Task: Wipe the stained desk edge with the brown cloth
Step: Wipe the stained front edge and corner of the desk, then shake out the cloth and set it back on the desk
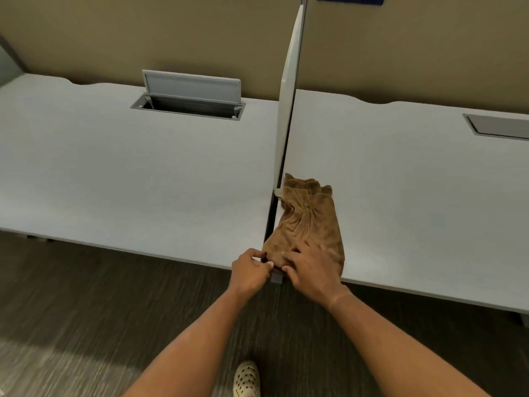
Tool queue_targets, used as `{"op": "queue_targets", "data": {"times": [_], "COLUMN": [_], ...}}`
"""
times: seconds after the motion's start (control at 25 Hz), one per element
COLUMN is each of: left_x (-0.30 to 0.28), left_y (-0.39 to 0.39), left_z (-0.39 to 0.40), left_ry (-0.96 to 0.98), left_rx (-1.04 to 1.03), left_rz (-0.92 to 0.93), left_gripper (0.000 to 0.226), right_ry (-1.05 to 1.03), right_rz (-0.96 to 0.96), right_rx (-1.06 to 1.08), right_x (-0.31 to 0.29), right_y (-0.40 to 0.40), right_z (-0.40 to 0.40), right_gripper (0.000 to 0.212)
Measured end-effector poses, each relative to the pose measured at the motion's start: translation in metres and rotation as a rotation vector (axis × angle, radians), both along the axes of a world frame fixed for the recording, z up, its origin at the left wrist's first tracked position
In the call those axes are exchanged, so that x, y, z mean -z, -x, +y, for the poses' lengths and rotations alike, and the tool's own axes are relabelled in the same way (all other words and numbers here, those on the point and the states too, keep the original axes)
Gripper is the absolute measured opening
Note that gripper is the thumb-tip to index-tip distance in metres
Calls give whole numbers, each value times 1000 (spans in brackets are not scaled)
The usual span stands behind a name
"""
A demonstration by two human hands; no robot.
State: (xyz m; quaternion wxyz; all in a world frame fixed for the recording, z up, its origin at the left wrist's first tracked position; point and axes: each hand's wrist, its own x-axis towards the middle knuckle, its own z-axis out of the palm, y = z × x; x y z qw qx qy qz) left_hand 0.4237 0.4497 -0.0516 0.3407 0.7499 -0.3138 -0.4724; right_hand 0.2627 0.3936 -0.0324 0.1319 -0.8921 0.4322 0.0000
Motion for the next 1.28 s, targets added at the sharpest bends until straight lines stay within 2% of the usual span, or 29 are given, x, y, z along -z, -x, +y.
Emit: {"op": "queue_targets", "data": {"times": [0.12,0.24,0.36,0.56,0.88,1.08,1.28], "left_x": [-2,-3,-8,-24,-37,-51,-69], "left_y": [5,5,6,9,10,4,-1], "left_z": [-1,-1,0,-2,-13,-16,-28], "left_ry": [14,12,22,120,145,159,222], "left_rx": [-62,-126,-143,-21,113,230,215], "left_rz": [-32,21,49,-16,-154,-211,-283], "left_gripper": [26,25,30,45,20,31,21], "right_ry": [-25,-67,-108,-93,-99,-103,-96], "right_rz": [-58,-139,-113,-43,-15,-37,14], "right_rx": [26,66,15,-18,-29,46,230], "right_x": [-2,-7,-11,-15,-20,-25,-32], "right_y": [-1,4,16,18,15,23,35], "right_z": [0,-2,-6,-6,-3,-3,-4], "right_gripper": [30,25,29,36,36,32,44]}}
